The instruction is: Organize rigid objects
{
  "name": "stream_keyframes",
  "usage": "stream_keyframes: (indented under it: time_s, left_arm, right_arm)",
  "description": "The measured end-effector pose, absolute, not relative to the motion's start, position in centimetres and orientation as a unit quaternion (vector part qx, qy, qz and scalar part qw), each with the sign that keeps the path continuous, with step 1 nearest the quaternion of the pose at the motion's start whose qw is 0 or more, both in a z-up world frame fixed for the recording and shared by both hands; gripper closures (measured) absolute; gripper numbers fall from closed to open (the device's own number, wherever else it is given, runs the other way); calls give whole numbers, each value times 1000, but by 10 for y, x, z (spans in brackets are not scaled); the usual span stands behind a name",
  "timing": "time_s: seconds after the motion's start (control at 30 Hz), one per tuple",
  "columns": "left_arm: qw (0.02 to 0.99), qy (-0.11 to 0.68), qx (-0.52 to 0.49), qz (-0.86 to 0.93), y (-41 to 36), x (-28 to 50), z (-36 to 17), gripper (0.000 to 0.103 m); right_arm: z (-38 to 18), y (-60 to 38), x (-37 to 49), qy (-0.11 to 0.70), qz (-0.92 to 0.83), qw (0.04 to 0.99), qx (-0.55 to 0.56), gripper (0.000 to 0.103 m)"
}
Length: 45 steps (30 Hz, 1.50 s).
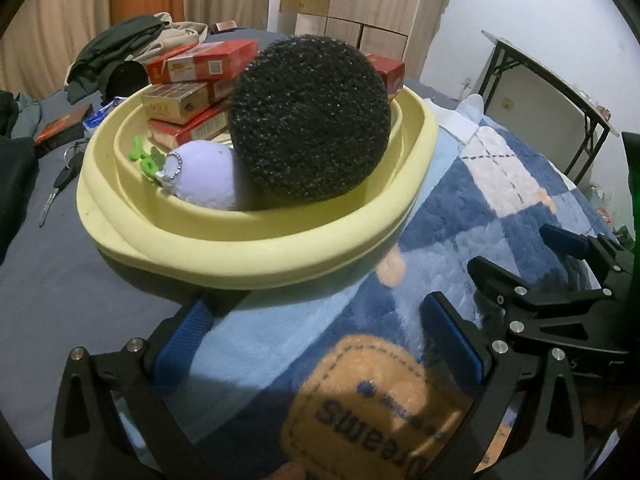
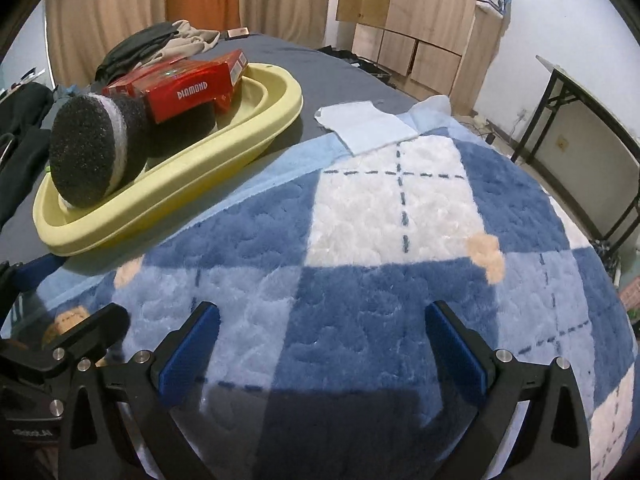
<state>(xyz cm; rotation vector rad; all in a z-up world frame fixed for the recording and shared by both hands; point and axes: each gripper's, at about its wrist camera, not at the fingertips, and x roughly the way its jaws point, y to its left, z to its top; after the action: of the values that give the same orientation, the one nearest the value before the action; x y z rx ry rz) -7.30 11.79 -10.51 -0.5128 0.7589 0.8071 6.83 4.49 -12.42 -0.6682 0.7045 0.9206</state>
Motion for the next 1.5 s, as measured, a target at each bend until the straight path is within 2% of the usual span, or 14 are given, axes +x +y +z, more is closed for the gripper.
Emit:
stream_keyframes:
  time_s: [1.5]
  left_arm:
    - [817,364,-233,381,116,-71,-107,0]
  right_arm:
    - [-122,43,66,328,428,784,-309,0]
